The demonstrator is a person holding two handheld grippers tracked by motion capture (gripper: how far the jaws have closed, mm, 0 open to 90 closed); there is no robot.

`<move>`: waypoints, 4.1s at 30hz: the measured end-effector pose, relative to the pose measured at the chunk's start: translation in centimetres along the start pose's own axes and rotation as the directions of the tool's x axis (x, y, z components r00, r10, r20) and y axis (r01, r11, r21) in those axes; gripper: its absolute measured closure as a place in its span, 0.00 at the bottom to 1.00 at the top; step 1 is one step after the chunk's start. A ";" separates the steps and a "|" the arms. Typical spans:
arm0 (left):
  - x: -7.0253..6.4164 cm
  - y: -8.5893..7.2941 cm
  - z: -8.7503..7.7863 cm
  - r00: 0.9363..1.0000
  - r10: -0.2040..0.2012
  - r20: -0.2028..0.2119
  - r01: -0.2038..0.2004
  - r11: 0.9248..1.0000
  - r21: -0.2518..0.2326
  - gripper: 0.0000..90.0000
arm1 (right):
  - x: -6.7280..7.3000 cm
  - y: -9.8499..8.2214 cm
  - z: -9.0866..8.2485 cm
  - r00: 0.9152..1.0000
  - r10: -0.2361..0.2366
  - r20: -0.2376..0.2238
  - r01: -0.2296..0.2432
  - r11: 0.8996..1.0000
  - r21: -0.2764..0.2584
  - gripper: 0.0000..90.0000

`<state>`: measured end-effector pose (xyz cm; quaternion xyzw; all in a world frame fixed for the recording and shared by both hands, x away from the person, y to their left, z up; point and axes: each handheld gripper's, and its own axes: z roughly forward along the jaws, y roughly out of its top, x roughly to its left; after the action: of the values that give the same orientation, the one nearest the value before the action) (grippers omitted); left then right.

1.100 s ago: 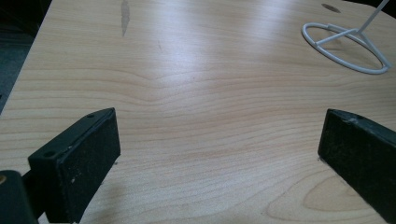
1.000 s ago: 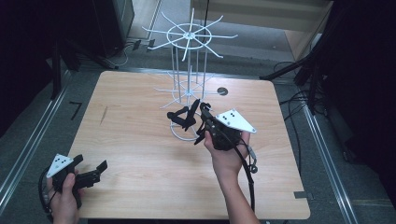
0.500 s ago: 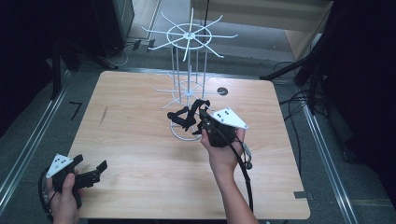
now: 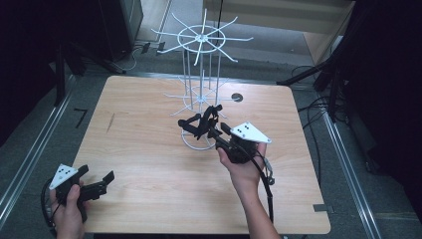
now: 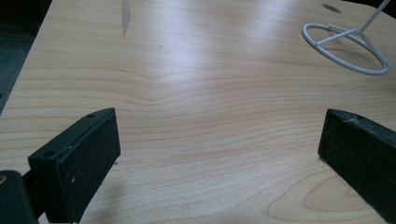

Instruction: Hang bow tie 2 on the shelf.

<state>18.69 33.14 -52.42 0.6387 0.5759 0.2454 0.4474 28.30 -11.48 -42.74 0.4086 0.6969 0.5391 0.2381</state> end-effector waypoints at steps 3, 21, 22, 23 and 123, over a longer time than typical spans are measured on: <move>0.0 0.0 0.0 1.000 0.001 -0.002 -0.001 1.000 -0.001 0.00 | -0.4 -0.7 -0.6 1.000 0.006 0.005 -0.006 1.000 -0.013 0.54; 0.0 0.0 0.0 1.000 -0.003 -0.006 0.003 1.000 -0.001 0.00 | -3.9 -4.6 -4.6 0.999 0.039 0.021 -0.040 0.999 0.015 0.28; 0.0 0.0 -0.1 1.000 -0.003 -0.006 0.003 1.000 -0.002 0.00 | -4.1 -4.8 -4.8 0.999 0.041 0.024 -0.041 0.999 0.017 0.28; 0.0 0.0 -0.1 1.000 -0.004 -0.006 0.004 1.000 -0.004 0.00 | -4.2 -4.9 -4.9 0.999 0.046 0.026 -0.046 0.999 0.017 0.28; -0.1 0.0 0.0 1.000 0.005 -0.001 -0.005 1.000 0.004 0.00 | -18.6 -16.8 -18.7 0.933 0.238 0.270 -0.265 0.962 0.067 0.15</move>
<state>18.69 33.07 -52.40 0.6410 0.5747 0.2457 0.4454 18.84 -38.66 -54.94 0.5732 0.6283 0.4704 0.2351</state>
